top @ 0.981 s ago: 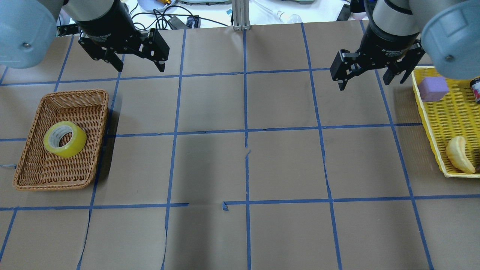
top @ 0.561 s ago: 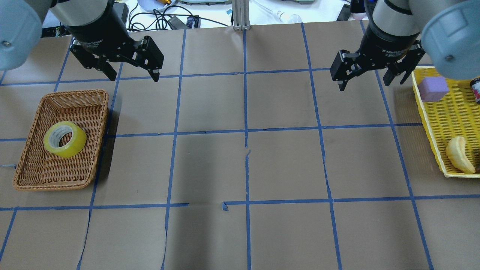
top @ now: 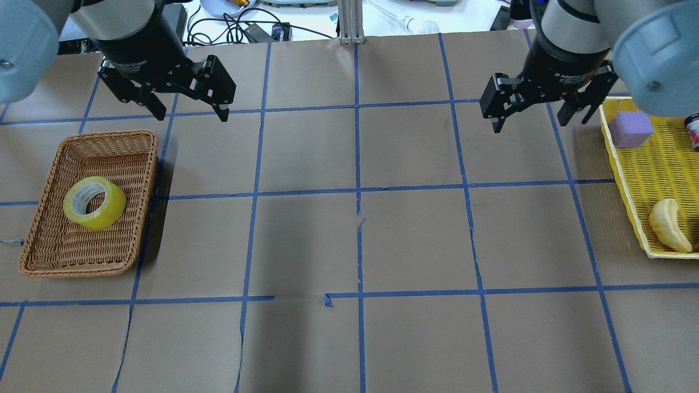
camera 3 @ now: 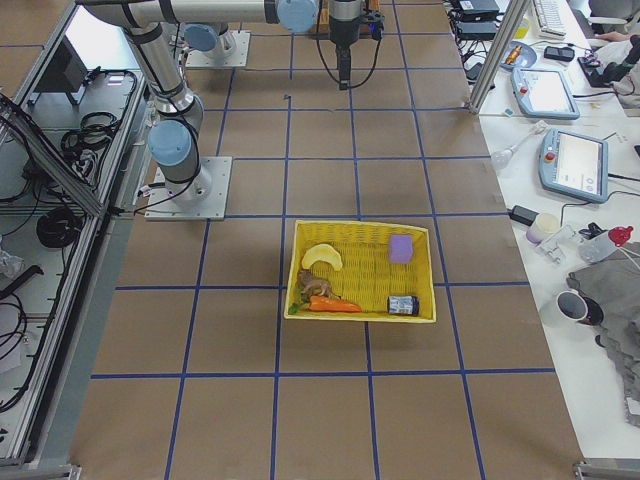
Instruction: Transfer tape with both arms
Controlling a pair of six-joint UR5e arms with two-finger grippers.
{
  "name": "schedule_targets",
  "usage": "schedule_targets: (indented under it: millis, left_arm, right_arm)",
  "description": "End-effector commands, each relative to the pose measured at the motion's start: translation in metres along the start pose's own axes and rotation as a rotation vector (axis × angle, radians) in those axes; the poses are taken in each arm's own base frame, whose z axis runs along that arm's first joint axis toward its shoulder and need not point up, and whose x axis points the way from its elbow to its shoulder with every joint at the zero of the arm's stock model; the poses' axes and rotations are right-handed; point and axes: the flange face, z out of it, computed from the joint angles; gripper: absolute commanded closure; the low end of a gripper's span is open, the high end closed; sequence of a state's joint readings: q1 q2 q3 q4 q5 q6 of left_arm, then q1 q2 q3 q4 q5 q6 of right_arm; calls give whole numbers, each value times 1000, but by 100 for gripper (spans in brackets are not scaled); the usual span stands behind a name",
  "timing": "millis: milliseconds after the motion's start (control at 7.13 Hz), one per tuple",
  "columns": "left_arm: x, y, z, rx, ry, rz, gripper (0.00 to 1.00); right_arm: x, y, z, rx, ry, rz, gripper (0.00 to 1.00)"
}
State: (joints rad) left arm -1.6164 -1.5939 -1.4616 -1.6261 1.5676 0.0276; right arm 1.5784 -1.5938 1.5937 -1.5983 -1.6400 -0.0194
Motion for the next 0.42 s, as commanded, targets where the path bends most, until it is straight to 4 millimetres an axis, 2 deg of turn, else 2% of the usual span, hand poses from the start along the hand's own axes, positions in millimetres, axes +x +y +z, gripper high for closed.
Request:
schedule_targets:
  millis: [0, 280]
  left_arm:
    - [1, 0, 0, 1, 0, 2, 0]
    - [1, -1, 1, 1, -2, 2, 0]
  right_arm:
    - [0, 0, 0, -1, 1, -1, 0]
    - [0, -1, 2, -5, 6, -1, 0]
